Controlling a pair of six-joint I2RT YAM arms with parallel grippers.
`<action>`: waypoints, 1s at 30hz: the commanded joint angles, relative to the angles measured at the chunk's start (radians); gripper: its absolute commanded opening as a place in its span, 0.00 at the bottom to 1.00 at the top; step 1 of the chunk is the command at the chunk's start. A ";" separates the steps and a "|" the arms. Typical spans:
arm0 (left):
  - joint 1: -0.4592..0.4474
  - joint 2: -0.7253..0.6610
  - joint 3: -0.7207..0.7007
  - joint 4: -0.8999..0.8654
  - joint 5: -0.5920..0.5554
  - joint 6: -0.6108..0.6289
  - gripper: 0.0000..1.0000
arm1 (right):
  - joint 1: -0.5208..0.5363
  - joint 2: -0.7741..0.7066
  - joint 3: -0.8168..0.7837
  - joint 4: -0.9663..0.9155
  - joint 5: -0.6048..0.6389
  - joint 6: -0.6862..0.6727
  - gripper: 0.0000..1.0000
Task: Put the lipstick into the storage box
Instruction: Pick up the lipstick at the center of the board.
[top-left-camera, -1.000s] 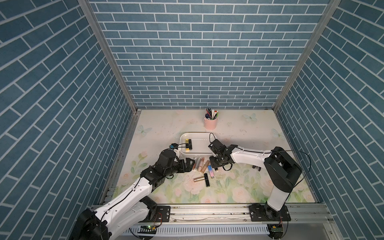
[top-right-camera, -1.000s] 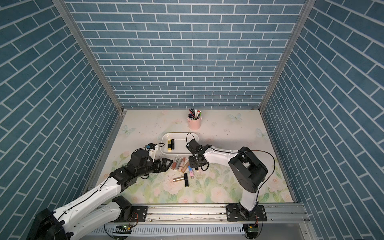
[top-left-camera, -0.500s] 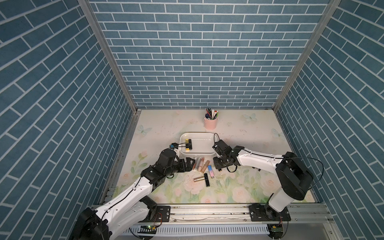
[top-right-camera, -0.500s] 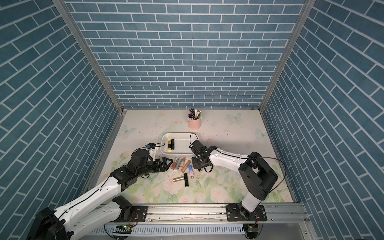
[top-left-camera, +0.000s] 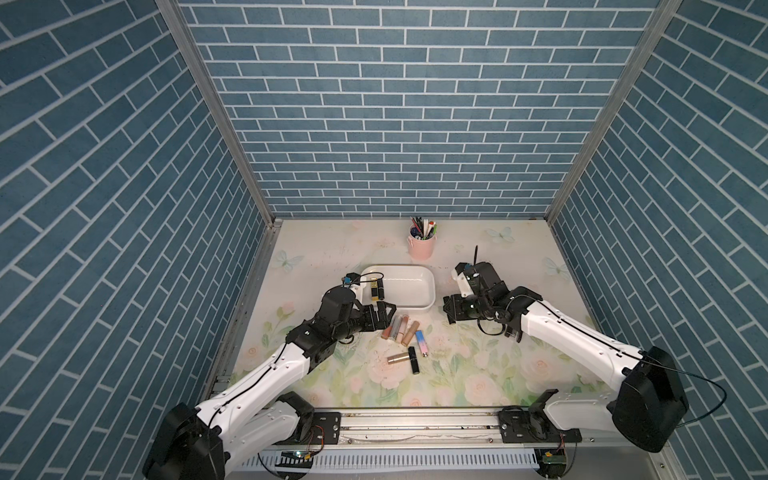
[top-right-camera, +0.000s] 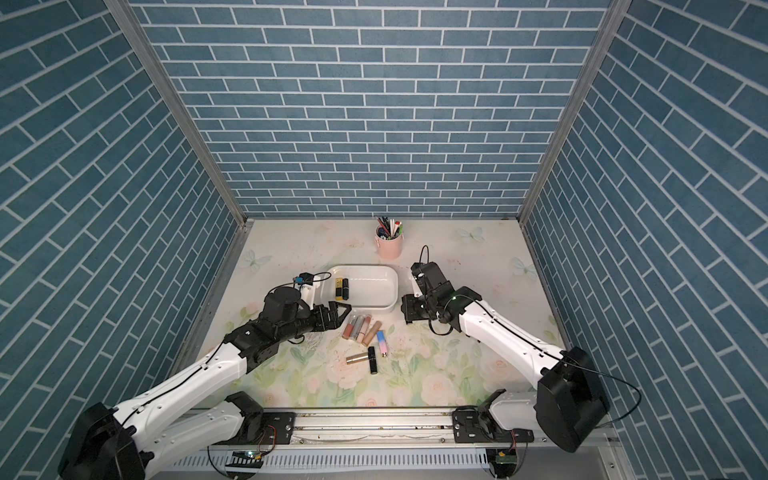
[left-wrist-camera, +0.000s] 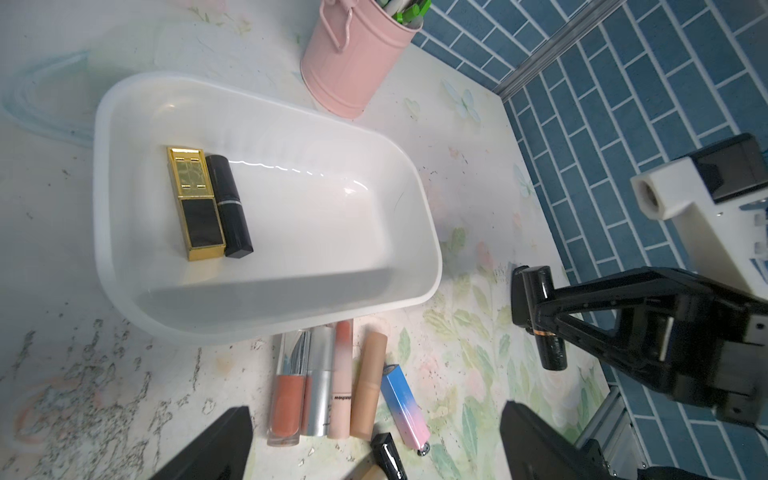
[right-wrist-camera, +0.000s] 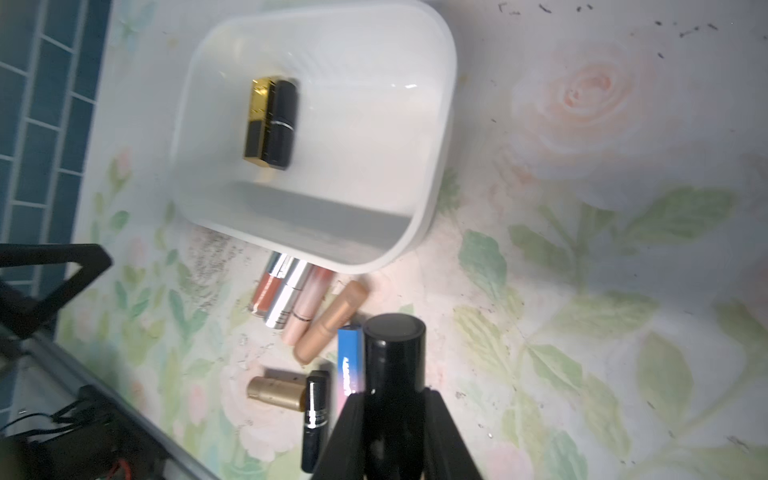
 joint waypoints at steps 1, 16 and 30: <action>-0.003 -0.012 0.046 -0.006 -0.043 0.026 1.00 | -0.028 0.000 0.050 0.106 -0.164 0.013 0.14; 0.000 -0.093 0.125 -0.168 -0.369 0.036 1.00 | -0.056 0.252 0.121 0.658 -0.366 0.273 0.15; 0.010 -0.033 0.146 -0.187 -0.414 0.054 0.99 | -0.056 0.616 0.324 0.675 -0.379 0.277 0.14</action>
